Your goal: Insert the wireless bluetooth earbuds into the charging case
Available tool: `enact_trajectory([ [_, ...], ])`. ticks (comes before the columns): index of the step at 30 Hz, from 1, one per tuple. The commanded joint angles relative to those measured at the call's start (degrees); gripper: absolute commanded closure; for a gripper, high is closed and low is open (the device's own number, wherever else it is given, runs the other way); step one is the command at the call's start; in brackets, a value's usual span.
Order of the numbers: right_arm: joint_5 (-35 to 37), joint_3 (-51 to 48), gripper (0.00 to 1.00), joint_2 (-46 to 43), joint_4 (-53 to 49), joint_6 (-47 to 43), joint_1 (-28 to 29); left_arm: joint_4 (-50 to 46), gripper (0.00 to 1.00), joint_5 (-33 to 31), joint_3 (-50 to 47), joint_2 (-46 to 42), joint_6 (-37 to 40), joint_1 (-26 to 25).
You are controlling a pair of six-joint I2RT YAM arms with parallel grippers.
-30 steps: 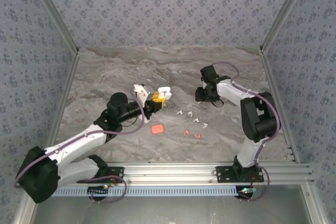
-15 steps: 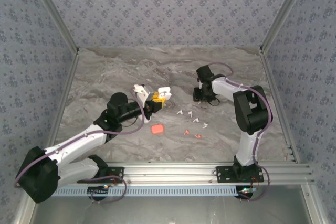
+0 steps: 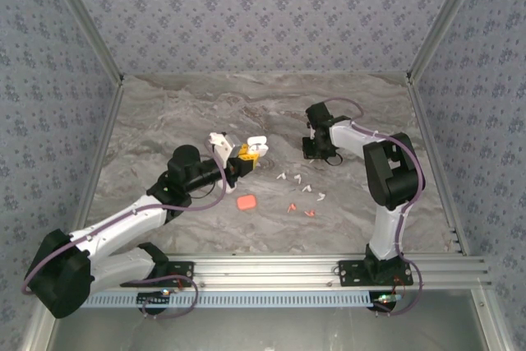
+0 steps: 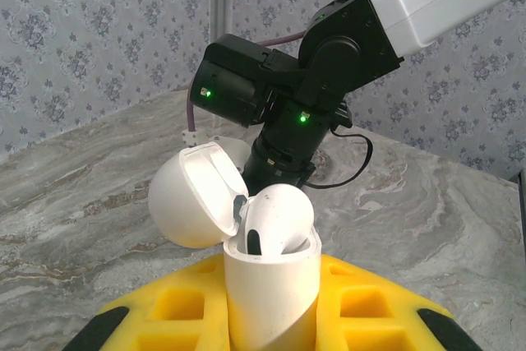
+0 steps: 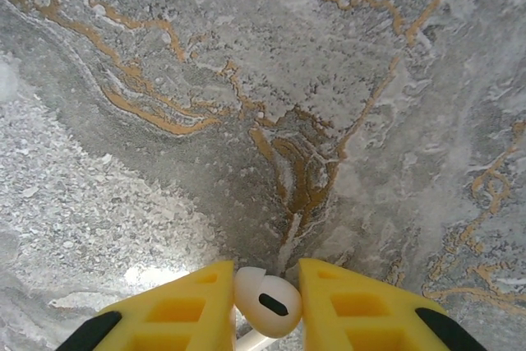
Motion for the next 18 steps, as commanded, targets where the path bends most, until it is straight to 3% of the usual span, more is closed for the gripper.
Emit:
enact_trajectory([
  [1, 0.34, 0.33, 0.75, -3.63, -1.04, -1.68, 0.73, 0.45, 1.00, -0.48, 0.66, -1.12, 0.90, -0.37],
  [11, 0.52, -7.69, 0.75, -26.43, 3.01, -7.36, 2.93, 4.92, 1.00, 1.42, 1.67, 3.52, -2.88, -0.40],
  [18, -2.15, -12.13, 0.74, -41.85, 11.43, -9.91, 8.37, 8.15, 1.00, 3.31, 5.15, 10.04, -7.88, -0.58],
])
